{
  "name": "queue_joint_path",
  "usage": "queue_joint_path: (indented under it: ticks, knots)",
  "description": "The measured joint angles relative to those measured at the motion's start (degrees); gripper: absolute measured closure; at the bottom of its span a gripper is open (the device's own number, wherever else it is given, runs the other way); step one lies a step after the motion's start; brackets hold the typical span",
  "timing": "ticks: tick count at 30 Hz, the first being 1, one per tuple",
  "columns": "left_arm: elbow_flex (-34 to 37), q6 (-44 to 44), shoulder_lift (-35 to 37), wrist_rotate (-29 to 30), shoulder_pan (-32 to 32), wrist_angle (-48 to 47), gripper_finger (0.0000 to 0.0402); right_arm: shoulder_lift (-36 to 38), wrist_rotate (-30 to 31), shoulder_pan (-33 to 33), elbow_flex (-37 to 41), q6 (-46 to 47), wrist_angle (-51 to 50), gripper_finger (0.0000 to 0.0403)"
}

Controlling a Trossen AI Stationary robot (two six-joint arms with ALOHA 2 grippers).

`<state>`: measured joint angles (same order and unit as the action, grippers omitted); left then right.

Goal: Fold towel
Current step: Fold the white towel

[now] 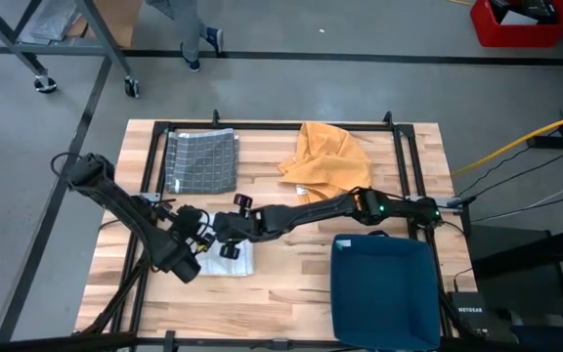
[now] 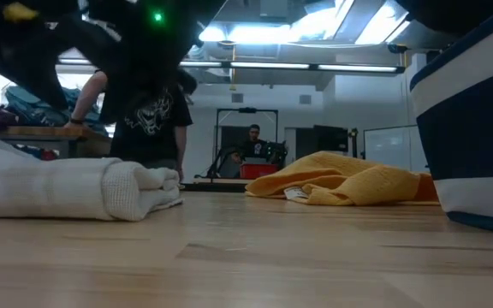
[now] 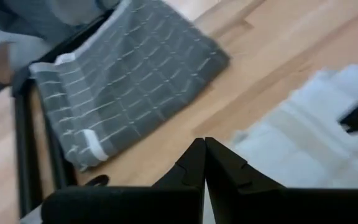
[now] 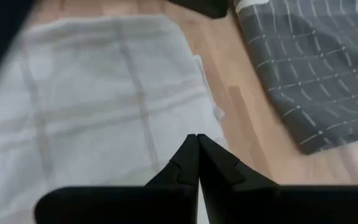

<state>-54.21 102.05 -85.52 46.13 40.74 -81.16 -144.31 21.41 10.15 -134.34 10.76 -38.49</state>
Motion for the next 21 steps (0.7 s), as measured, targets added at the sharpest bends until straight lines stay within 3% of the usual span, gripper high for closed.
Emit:
queue_joint_path:
  ticks: [8,21]
  knots:
    - [-0.1,-5.9,2.6,-5.2,3.2,4.4,0.0401,0.8,-3.2,0.0,0.1,-0.2,-2.5,0.0391]
    - [10.9,-0.1,2.4,-12.8,4.4,20.5,0.0400,0.8,-4.1,-0.5,3.5,-2.3,-3.9,0.0391]
